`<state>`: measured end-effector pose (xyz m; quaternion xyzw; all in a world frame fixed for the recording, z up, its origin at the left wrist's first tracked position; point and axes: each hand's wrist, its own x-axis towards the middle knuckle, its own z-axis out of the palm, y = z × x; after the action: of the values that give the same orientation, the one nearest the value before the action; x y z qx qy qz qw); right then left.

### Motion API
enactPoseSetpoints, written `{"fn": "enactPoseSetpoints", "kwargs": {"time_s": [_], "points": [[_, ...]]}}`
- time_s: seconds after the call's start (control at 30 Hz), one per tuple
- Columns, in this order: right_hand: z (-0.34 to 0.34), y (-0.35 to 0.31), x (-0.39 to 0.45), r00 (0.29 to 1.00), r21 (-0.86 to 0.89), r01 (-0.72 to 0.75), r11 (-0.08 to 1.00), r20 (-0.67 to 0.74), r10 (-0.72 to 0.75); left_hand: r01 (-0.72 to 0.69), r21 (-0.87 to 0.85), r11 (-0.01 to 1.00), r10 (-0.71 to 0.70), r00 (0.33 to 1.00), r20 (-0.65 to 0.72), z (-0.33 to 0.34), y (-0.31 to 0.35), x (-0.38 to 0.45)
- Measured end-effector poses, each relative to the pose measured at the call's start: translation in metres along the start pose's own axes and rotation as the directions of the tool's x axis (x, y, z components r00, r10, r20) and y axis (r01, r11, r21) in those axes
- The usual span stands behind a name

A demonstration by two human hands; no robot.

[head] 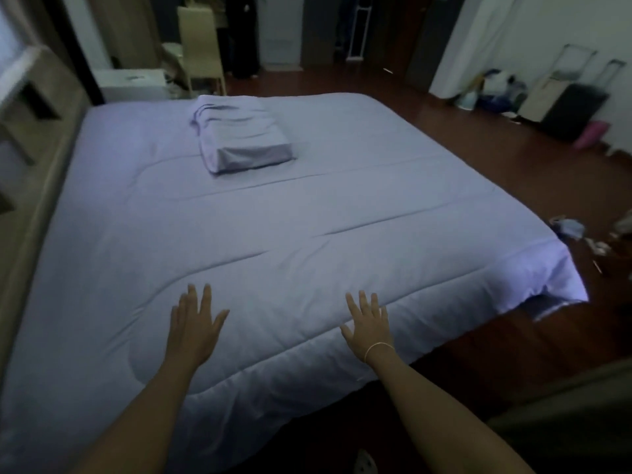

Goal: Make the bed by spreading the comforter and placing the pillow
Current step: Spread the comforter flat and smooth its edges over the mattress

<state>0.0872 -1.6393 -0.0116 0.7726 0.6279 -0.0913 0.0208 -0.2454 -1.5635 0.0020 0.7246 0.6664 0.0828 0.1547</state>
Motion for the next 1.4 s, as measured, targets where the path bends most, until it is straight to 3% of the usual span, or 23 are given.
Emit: {"fn": "enactPoseSetpoints", "kwargs": {"time_s": [0.23, 0.47, 0.8, 0.97, 1.1, 1.23, 1.4], "points": [[-0.023, 0.157, 0.03, 0.991, -0.025, -0.129, 0.991, 0.024, 0.129, -0.155, 0.008, 0.988, 0.154, 0.987, 0.05, 0.064, 0.167, 0.04], [-0.066, 0.307, 0.068, 0.97, -0.056, -0.24, 0.969, -0.038, 0.238, -0.291, -0.035, 0.956, 0.293, 0.949, 0.114, 0.117, 0.354, 0.076], [-0.068, 0.447, 0.129, 0.947, -0.017, -0.32, 0.947, -0.012, 0.32, -0.432, 0.075, 0.899, 0.407, 0.885, 0.224, 0.182, 0.495, 0.148], [-0.074, 0.517, 0.162, 0.94, -0.098, -0.339, 0.936, -0.013, 0.34, -0.459, 0.042, 0.888, 0.437, 0.867, 0.239, 0.215, 0.575, 0.195], [-0.089, 0.57, 0.193, 0.942, -0.102, -0.335, 0.937, -0.033, 0.333, -0.513, 0.038, 0.858, 0.488, 0.834, 0.256, 0.24, 0.643, 0.224], [-0.083, 0.616, 0.221, 0.961, -0.103, -0.266, 0.959, 0.048, 0.271, -0.538, 0.057, 0.841, 0.495, 0.807, 0.322, 0.269, 0.688, 0.234], [-0.048, 0.67, 0.279, 0.94, -0.177, 0.013, 0.984, 0.338, 0.048, -0.392, 0.122, 0.912, 0.316, 0.859, 0.403, 0.337, 0.701, 0.237]]}}
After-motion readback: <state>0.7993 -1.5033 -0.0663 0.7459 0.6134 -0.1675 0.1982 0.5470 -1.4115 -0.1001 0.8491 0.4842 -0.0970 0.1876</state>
